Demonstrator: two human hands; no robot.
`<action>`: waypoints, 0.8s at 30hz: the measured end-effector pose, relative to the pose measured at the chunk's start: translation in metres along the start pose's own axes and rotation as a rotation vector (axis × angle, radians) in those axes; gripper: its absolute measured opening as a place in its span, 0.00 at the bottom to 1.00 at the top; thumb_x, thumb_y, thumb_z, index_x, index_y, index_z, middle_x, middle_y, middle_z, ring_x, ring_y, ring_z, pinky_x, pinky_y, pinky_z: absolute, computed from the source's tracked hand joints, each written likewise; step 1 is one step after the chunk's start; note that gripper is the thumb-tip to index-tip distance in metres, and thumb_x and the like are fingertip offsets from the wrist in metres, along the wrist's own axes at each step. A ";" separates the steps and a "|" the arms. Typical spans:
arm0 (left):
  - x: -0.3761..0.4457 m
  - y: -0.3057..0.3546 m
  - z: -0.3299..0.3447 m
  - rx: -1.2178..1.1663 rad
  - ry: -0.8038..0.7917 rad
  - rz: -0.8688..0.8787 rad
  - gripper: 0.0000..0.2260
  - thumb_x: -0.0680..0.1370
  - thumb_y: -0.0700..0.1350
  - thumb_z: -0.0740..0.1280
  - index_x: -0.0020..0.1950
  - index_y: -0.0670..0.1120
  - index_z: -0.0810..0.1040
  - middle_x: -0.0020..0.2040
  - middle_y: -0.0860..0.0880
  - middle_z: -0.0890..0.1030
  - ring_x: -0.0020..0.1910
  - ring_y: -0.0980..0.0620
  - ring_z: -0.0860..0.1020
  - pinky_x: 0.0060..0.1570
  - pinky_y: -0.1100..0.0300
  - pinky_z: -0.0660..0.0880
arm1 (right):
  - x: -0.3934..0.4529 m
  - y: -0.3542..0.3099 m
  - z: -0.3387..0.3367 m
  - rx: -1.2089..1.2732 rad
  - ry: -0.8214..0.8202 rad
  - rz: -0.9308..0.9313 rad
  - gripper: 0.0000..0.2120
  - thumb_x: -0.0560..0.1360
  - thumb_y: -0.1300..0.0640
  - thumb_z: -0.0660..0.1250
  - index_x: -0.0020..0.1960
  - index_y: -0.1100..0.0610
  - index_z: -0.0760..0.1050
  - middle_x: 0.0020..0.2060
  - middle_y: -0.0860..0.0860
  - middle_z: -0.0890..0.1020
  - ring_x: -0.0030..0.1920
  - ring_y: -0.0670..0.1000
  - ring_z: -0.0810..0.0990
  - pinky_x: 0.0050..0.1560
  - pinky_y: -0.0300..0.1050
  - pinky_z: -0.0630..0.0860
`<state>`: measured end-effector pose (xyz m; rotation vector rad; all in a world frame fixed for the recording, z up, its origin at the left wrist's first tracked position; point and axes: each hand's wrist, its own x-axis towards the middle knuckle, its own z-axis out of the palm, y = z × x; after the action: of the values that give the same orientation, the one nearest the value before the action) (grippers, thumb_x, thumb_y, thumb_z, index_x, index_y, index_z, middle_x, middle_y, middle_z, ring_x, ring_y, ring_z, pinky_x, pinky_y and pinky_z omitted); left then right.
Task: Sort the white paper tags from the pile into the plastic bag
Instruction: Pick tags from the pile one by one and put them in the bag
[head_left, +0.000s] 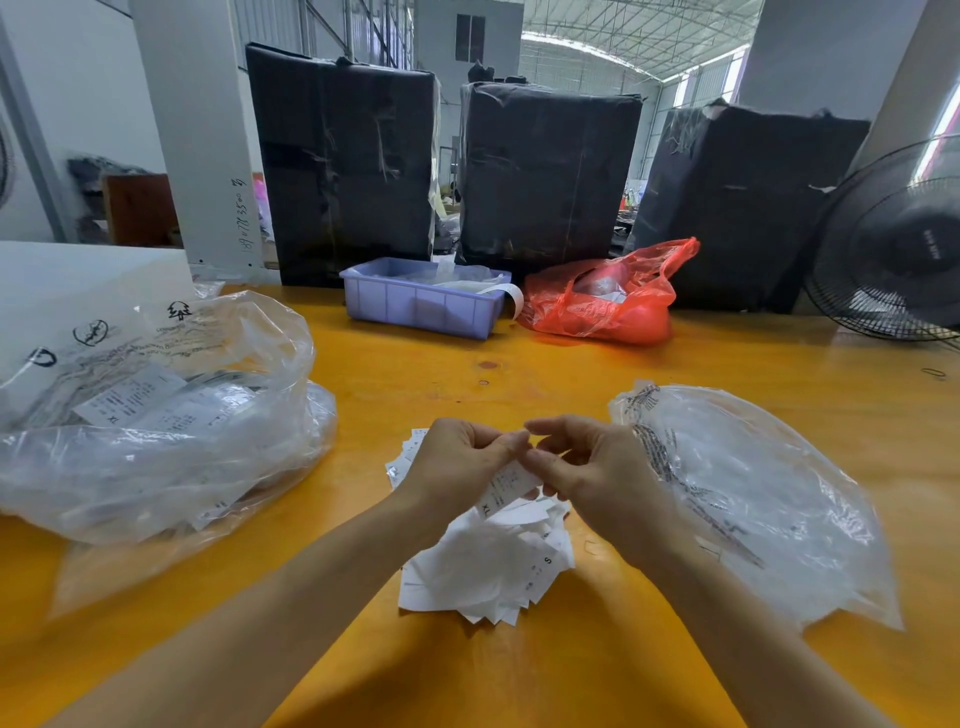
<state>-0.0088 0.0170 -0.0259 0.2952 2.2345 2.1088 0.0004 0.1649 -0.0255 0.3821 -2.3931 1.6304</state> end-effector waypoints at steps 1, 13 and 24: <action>0.000 0.000 0.001 -0.013 0.013 0.000 0.10 0.77 0.43 0.67 0.42 0.38 0.83 0.34 0.43 0.84 0.32 0.51 0.83 0.32 0.65 0.77 | -0.001 -0.001 0.001 -0.003 0.021 -0.007 0.09 0.72 0.63 0.71 0.52 0.57 0.79 0.36 0.53 0.82 0.33 0.45 0.80 0.35 0.38 0.77; 0.000 0.009 0.002 -0.351 0.096 -0.189 0.10 0.75 0.50 0.67 0.48 0.45 0.83 0.40 0.48 0.83 0.37 0.53 0.79 0.35 0.60 0.76 | -0.002 -0.006 0.002 0.129 0.061 0.014 0.10 0.69 0.60 0.75 0.48 0.55 0.80 0.41 0.49 0.84 0.41 0.43 0.82 0.42 0.35 0.77; 0.010 0.021 -0.039 0.188 -0.033 -0.148 0.03 0.70 0.39 0.75 0.39 0.42 0.82 0.33 0.46 0.83 0.27 0.57 0.79 0.29 0.67 0.76 | 0.005 0.006 -0.006 0.376 0.129 0.144 0.09 0.68 0.65 0.72 0.48 0.60 0.78 0.37 0.56 0.84 0.38 0.52 0.84 0.41 0.43 0.77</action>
<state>-0.0228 -0.0188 -0.0015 0.1658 2.3588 1.8137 -0.0056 0.1719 -0.0267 0.1598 -2.0591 2.1063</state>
